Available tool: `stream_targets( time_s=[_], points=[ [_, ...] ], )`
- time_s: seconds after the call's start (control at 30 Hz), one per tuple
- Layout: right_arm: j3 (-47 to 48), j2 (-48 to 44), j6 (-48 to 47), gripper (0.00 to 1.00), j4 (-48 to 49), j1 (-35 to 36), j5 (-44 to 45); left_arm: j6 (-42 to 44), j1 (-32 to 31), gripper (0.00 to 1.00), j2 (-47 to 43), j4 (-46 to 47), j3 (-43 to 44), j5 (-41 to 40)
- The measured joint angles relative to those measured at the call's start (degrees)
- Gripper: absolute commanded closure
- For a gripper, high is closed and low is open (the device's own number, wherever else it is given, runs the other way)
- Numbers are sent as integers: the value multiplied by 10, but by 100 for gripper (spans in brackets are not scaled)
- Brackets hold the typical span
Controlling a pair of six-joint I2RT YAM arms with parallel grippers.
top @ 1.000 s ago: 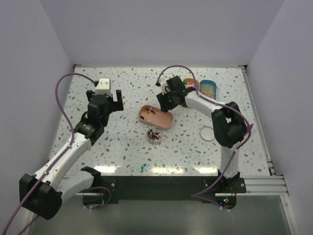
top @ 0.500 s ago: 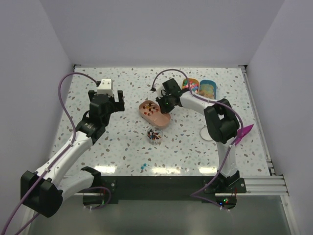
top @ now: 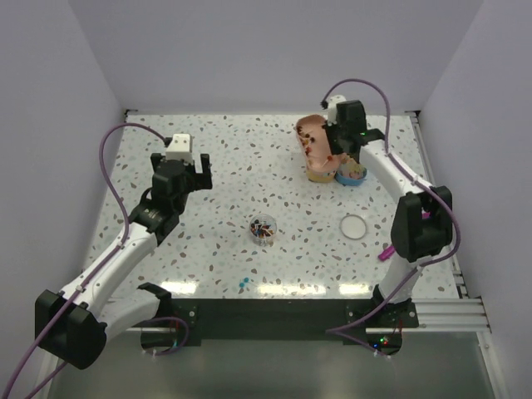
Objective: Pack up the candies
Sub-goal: Place the storage box at the center of the board.
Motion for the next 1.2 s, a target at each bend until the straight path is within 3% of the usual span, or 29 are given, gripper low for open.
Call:
stream_targets(
  time_s=[0.23,0.43,0.73,1.1,1.2],
  points=[
    [-1,1,12,100,-34,-174,55,0,-1,1,0,0,0,3],
    [0,37,18,100,-40,-256,59,0,-13,1,1,0,0,4],
    [11,164,42,100,-41,-321,-15,0,-19,1,19,0,0,5],
    [41,187,28,100,-22,-328,-76,0,-19,1,37,0,0,8],
    [41,187,24,94,-21,-326,-86,0,-19,1,37,0,0,10]
  ],
)
